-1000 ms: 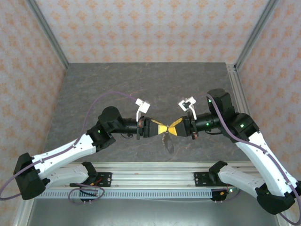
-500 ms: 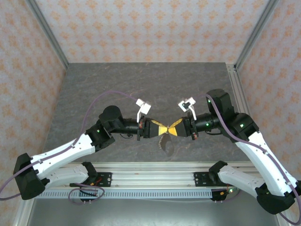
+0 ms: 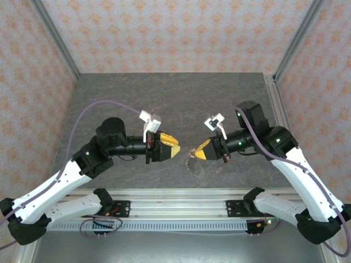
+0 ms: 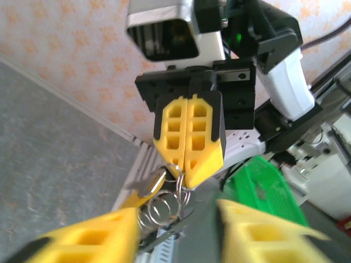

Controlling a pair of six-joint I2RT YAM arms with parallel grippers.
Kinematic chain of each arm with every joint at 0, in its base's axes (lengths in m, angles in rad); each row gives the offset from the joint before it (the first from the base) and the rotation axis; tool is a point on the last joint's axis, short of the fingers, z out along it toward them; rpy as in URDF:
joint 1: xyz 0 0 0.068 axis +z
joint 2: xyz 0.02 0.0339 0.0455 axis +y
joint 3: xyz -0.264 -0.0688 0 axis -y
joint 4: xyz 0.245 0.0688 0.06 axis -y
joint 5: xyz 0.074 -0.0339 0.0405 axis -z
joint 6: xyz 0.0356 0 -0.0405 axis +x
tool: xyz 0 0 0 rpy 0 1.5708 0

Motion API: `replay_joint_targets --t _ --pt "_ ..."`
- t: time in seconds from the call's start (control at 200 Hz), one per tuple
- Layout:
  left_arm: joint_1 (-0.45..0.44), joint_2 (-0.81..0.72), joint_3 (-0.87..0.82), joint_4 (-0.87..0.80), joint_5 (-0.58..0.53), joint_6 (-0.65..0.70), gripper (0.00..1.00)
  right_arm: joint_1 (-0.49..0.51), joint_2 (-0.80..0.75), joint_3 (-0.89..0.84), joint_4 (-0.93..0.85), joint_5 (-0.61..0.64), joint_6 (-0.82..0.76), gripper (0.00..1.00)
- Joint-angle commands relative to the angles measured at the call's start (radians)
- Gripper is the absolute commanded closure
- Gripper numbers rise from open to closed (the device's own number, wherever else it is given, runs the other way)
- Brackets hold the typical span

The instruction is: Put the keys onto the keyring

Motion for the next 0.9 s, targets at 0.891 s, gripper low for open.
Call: replay_joint_targets --t 0.891 --pt "0.047 0.321 0.339 -0.322 0.381 0.579 0.48 0.004 -0.005 -0.013 0.151 -0.191 0.235 1.0"
